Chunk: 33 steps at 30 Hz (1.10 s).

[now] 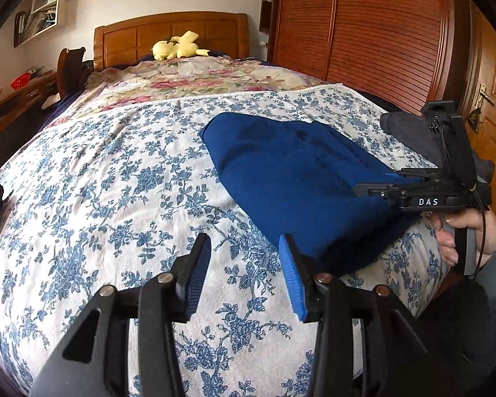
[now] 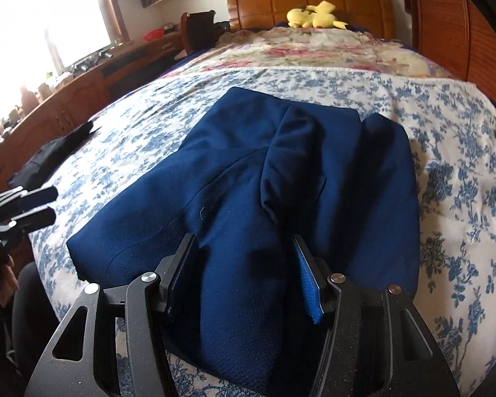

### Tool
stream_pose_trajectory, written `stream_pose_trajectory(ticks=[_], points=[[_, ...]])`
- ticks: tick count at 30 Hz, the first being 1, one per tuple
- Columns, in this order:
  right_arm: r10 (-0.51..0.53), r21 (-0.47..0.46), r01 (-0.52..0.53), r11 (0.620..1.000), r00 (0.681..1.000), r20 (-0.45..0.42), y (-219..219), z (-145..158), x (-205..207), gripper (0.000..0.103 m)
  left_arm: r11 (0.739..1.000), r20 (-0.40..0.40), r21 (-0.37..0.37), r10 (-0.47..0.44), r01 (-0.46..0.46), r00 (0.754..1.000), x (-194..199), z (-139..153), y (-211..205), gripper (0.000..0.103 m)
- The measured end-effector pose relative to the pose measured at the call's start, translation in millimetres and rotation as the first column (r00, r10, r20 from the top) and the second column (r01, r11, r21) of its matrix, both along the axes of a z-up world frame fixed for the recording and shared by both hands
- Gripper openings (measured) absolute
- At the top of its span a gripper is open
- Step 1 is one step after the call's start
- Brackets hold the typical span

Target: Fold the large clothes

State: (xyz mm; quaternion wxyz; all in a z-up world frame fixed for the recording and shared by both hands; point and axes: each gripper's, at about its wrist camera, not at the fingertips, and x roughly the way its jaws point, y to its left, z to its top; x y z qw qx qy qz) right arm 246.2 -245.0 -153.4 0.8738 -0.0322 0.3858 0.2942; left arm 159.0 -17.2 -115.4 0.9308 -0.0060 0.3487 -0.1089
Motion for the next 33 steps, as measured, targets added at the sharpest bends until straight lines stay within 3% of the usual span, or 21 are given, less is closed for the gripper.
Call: stream_pose_trajectory(ticks=[9,11,13,16,20,27,31,33], points=[[0.003,0.008,-0.002,1.0,1.0,-0.021,0.8,-3.2,1.4,0.056,1.0,0.001,-0.003,0.006,-0.006,1.0,1.0,-1.1,2.2,0.042],[0.017,0.017,-0.017,1.0,0.999,-0.029,1.7,-3.6,1.1,0.049,1.0,0.002,-0.003,0.005,-0.005,1.0,1.4,-0.6,2.5,0.042],[0.025,0.015,-0.025,1.0,0.999,-0.02,2.0,-2.0,-0.9,0.028,1.0,0.002,-0.001,0.003,-0.003,1.0,1.4,-0.3,1.7,0.042],[0.041,0.038,-0.042,0.998,0.999,0.015,0.2,9.6,-6.6,0.014,1.0,0.003,0.0,0.0,0.0,1.0,1.3,0.8,0.1,0.042],[0.033,0.05,-0.038,0.998,0.993,0.11,-3.5,35.1,-22.7,0.011,1.0,0.005,0.004,-0.002,0.002,1.0,0.2,3.6,0.0,0.042],[-0.025,0.052,0.011,0.999,0.956,0.292,-35.0,88.2,-57.7,0.01,1.0,0.026,0.005,-0.011,0.011,1.0,-4.4,14.0,0.8,0.042],[-0.087,0.012,0.086,0.996,0.966,0.244,-58.7,72.2,-47.8,0.01,1.0,0.027,-0.008,-0.015,0.015,1.0,-3.7,13.4,-0.6,0.042],[-0.102,-0.024,0.107,0.994,0.98,0.172,-64.7,50.8,-37.0,0.012,1.0,0.024,-0.009,-0.022,0.023,0.999,-3.5,12.3,-2.8,0.042]])
